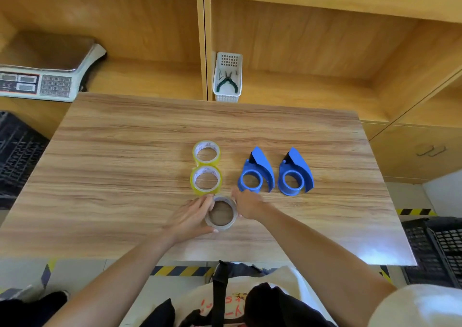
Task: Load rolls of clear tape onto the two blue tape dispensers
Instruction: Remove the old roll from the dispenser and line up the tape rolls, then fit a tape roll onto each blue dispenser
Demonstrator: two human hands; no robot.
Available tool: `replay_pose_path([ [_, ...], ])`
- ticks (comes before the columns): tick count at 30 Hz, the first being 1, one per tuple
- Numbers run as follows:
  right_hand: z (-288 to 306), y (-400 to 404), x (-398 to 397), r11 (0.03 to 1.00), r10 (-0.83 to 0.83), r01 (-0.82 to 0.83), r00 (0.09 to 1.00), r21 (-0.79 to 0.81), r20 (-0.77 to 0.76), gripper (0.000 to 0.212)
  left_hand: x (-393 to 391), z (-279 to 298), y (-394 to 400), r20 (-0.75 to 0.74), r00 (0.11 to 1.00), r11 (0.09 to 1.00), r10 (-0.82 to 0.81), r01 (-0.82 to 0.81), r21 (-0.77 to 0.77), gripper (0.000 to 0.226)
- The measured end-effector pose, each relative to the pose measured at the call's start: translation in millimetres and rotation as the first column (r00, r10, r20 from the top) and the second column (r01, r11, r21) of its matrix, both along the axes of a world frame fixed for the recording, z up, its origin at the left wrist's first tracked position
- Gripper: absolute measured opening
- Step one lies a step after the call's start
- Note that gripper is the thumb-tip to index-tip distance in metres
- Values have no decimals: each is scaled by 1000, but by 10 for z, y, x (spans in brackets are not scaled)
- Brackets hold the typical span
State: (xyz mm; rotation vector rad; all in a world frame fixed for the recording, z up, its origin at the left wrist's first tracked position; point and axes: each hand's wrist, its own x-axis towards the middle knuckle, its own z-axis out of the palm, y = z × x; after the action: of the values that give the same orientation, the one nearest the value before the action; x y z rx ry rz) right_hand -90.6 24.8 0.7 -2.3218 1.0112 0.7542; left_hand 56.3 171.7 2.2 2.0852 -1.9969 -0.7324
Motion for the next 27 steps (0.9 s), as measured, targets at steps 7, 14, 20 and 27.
replay_pose_path([
  [7,-97,-126,3,996,74,-73,997,52,-15,14,38,-45,-119,-50,998,997,23,-19,80,57],
  [14,-82,-250,14,980,98,-93,995,175,-19,29,159,26,-170,-184,983,993,-26,47,111,84],
  [20,-53,-477,0,989,8,-17,998,147,57,32,410,-213,-436,89,994,989,66,-53,-139,46],
  [27,-17,-761,-129,984,-154,132,966,119,206,30,601,-375,-749,375,898,973,-228,197,119,39],
])
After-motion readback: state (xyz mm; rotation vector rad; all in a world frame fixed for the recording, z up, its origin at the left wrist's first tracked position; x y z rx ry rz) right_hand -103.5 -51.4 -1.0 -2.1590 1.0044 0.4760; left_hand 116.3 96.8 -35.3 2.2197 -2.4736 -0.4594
